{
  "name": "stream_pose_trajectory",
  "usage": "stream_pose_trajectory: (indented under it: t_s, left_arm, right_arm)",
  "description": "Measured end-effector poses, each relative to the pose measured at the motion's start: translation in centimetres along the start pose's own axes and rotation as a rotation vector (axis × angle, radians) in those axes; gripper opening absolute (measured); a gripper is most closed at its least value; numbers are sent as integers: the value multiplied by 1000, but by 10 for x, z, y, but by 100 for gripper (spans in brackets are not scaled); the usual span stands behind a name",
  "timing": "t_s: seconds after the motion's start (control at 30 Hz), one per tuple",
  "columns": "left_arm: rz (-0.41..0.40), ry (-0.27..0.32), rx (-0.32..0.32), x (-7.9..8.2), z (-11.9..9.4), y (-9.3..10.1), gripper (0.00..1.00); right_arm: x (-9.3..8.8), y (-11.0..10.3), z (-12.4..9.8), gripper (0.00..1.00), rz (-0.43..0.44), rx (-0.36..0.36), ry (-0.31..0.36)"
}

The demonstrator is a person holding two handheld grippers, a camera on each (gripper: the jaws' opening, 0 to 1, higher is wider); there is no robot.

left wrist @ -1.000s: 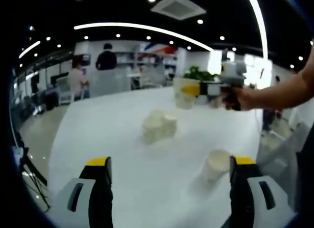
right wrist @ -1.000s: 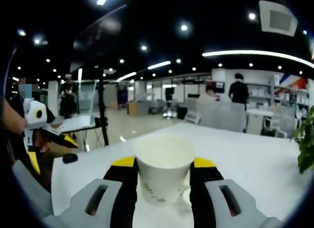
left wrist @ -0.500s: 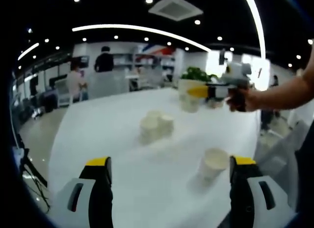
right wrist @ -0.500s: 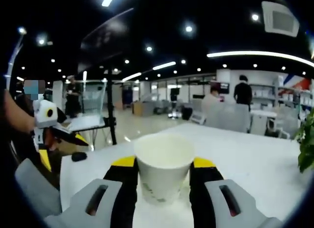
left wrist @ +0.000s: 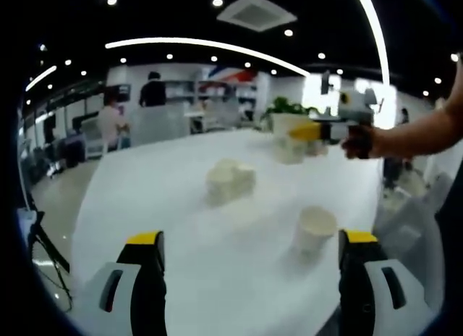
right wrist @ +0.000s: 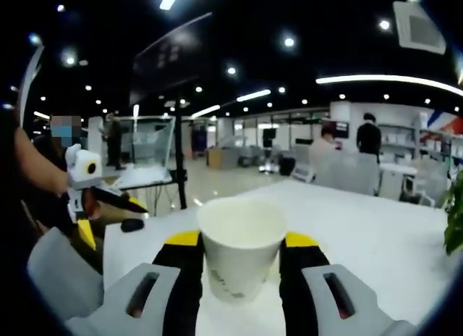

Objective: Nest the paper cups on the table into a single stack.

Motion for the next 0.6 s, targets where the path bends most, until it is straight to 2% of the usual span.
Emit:
stream_pose_trajectory:
  t_s: [0.1, 0.13, 0.17, 0.6]
  left_arm:
    - [0, 15, -3, -4, -3, 0, 98]
    - [24, 53, -3, -3, -4, 1, 98]
    - [31, 62, -2, -3, -4, 1, 96]
    - [7, 66, -1, -12, -13, 1, 98]
  right_arm:
    - [-2, -7, -1, 38, -9, 16, -3]
    - [-3, -9, -2, 38, -9, 21, -4]
    - [-3, -12, -2, 38, -9, 26, -3]
    - [-9, -32, -13, 39, 8, 65, 7]
Point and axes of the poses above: the point that each gripper's makers call its tool centre point, and the gripper's own axes: z roughly forward along the fingers, y roughly to its right, x roughly out of its top, the point moved 9 cm from there along -z, roughly backward along the fingers, and after that the axes turned 6 degrees about -y, right-handed, at the moved point
